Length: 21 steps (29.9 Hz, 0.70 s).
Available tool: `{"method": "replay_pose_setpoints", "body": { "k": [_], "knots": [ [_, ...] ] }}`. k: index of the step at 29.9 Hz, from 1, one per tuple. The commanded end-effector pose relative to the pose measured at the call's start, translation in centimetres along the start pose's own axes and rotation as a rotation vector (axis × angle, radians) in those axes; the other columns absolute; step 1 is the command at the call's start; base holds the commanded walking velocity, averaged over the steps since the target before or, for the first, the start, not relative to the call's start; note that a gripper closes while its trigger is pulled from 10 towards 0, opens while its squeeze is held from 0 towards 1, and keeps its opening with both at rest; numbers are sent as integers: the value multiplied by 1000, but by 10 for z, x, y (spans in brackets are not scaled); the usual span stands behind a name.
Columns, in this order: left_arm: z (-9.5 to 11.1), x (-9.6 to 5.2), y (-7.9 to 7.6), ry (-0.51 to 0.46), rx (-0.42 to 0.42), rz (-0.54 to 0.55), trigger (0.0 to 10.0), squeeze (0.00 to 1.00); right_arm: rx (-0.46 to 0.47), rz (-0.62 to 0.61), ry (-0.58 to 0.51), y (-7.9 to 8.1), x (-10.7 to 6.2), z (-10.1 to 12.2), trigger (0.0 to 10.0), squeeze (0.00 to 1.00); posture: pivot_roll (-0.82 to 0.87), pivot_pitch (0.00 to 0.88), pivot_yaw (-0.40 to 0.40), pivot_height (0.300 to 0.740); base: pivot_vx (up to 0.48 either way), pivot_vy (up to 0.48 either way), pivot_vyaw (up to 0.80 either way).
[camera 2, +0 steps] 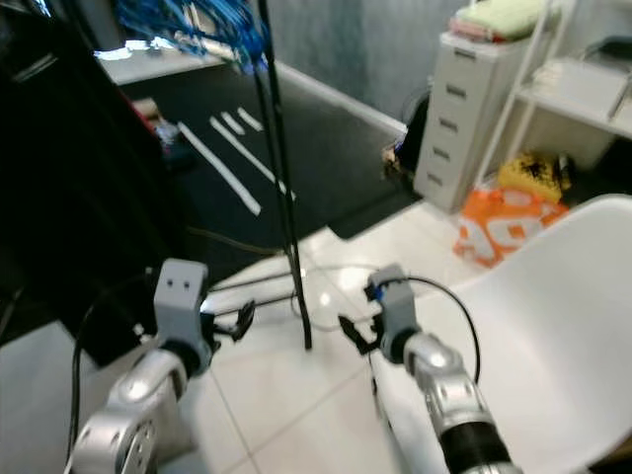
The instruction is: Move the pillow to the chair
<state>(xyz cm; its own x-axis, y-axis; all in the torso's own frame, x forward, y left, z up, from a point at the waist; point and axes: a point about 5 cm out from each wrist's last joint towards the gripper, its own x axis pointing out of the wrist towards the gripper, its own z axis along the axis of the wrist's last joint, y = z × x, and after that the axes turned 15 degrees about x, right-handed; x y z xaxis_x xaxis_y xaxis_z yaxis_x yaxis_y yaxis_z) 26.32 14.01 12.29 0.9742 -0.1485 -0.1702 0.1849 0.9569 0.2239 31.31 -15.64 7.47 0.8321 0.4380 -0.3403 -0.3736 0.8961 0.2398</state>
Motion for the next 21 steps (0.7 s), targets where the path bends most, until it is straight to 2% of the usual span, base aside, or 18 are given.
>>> {"method": "replay_pose_setpoints", "body": {
  "k": [1,17,21],
  "knots": [
    [-6,-3,2,30,3,8,10000,0,0,24,2,6,2,-2,10000,0,-153,0,-39,740,0,0,788],
    [-6,-5,0,32,8,-26,10000,0,17,28,1,9,2,-6,10000,0,-118,0,-31,740,0,0,779],
    [-6,-4,0,31,6,-28,10000,0,24,21,2,9,2,-6,10000,0,-124,0,-31,740,0,0,0]
  ]
}}
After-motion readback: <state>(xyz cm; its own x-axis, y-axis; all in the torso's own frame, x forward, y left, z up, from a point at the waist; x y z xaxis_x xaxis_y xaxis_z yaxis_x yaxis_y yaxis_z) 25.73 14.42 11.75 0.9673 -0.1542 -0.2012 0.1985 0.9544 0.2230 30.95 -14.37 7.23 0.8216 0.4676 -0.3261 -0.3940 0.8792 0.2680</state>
